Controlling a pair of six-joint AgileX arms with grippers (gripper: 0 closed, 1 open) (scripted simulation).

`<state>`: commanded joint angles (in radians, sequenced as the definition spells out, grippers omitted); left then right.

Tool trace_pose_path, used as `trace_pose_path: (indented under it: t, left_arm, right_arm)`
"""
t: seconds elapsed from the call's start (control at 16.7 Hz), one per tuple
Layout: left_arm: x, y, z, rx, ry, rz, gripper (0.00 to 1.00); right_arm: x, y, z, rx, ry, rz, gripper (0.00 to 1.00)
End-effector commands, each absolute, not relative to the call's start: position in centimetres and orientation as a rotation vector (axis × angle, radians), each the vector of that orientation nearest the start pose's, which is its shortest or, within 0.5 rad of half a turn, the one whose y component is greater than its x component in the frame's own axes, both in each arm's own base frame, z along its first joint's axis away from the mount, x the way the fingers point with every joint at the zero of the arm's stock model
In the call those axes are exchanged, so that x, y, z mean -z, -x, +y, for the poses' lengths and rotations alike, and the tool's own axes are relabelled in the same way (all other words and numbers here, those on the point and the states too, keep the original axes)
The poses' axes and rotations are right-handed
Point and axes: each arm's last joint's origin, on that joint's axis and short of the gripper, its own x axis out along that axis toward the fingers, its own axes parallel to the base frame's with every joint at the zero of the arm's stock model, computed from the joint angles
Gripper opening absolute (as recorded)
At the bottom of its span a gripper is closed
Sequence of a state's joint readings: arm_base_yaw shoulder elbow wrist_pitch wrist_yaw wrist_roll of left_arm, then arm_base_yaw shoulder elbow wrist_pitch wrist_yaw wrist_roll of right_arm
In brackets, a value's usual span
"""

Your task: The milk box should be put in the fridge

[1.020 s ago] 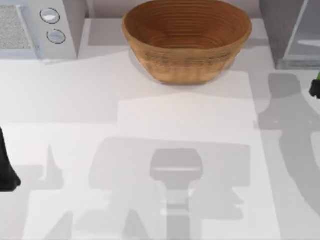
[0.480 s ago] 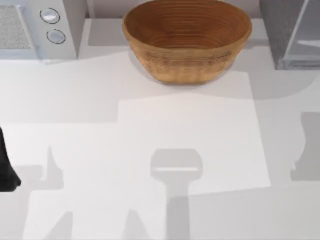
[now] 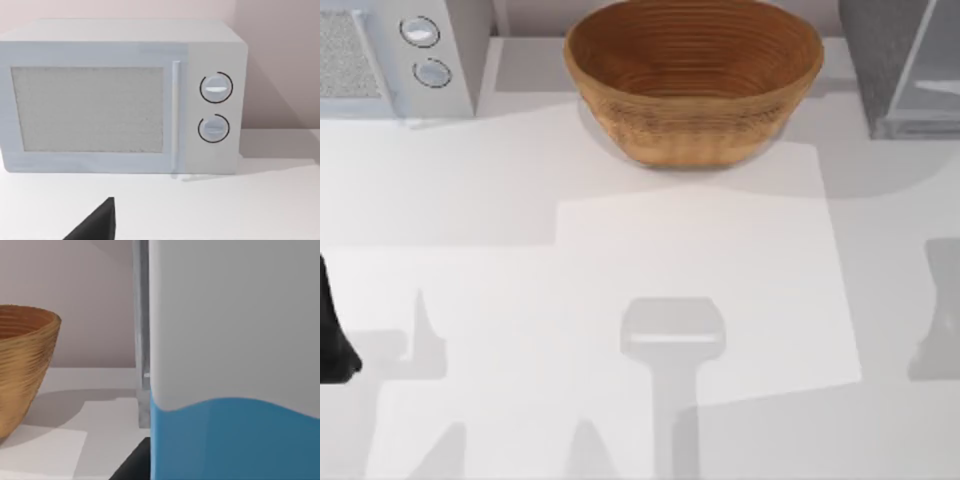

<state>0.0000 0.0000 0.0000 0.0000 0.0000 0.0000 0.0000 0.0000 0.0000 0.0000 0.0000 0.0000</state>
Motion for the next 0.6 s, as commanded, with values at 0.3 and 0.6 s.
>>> trace_pose_path:
  t: [0.3, 0.6]
  left_arm:
    - [-16.0, -10.6, -0.1, 0.000, 0.000, 0.000, 1.00]
    - [-16.0, -10.6, -0.1, 0.000, 0.000, 0.000, 1.00]
  right_arm:
    - [-16.8, -10.7, -0.1, -0.002, -0.004, -0.014, 0.00]
    - [-21.1, -12.3, -0.5, 0.000, -0.005, -0.068, 0.00]
